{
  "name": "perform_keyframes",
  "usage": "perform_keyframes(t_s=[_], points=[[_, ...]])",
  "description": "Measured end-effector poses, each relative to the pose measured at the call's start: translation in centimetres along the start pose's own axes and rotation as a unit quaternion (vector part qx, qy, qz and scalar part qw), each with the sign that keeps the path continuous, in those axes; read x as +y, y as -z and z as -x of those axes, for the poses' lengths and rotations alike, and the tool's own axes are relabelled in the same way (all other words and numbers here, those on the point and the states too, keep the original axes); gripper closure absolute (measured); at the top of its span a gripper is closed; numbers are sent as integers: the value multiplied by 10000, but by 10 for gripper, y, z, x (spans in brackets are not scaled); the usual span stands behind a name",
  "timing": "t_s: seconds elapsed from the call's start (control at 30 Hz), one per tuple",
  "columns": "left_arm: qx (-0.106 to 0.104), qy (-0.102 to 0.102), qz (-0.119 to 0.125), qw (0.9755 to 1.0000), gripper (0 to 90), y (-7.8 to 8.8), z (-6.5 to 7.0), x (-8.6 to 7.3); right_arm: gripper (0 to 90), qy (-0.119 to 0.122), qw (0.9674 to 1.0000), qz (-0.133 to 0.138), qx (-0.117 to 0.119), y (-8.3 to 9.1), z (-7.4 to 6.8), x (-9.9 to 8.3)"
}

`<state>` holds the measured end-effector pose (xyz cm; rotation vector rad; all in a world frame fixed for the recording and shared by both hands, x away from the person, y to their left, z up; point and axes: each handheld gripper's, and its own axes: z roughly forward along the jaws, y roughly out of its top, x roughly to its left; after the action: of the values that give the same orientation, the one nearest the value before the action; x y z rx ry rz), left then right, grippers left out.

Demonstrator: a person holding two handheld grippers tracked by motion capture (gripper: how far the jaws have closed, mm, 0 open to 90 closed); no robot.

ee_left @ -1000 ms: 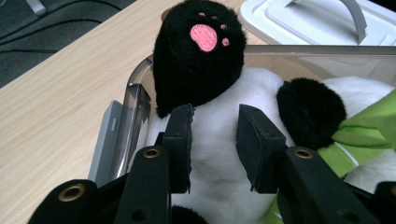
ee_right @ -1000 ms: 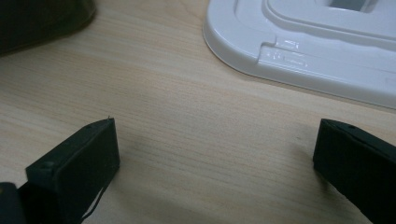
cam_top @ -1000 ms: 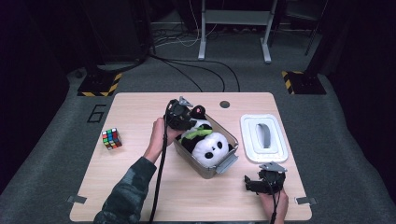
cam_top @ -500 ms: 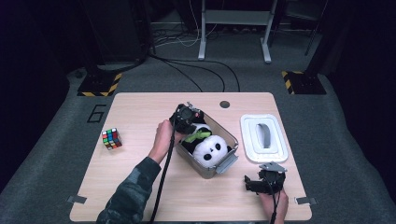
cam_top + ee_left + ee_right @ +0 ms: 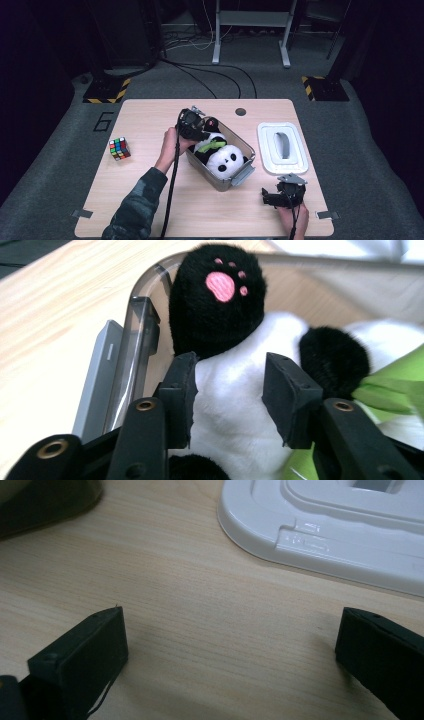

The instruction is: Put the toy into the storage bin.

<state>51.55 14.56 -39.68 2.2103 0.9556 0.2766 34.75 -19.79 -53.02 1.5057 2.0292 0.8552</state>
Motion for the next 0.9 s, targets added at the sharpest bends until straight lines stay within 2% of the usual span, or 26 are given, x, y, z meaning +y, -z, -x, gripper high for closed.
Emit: perform_keyframes(t_s=[0.13,0.23,0.33,0.5,0.63,0.7,0.9], points=[[-11,64,256,9997,522,4,-3,1,0,-2,10000,0,0,0,0,0],[23,8,415,9991,511,5,-2,5,0,0,10000,-2,-1,0,0,0],[119,-122,439,9989,517,4,-1,8,0,-1,10000,0,-1,0,0,0],[37,-123,524,9985,547,0,-3,13,0,1,10000,0,-1,0,0,0],[95,-142,605,9980,579,-1,-5,18,0,-1,10000,-1,0,0,0,0],[209,-205,658,9974,599,-2,-5,20,0,0,10000,0,0,0,0,0],[230,-215,434,9986,624,-9,-5,26,0,0,10000,-1,-1,0,0,0]])
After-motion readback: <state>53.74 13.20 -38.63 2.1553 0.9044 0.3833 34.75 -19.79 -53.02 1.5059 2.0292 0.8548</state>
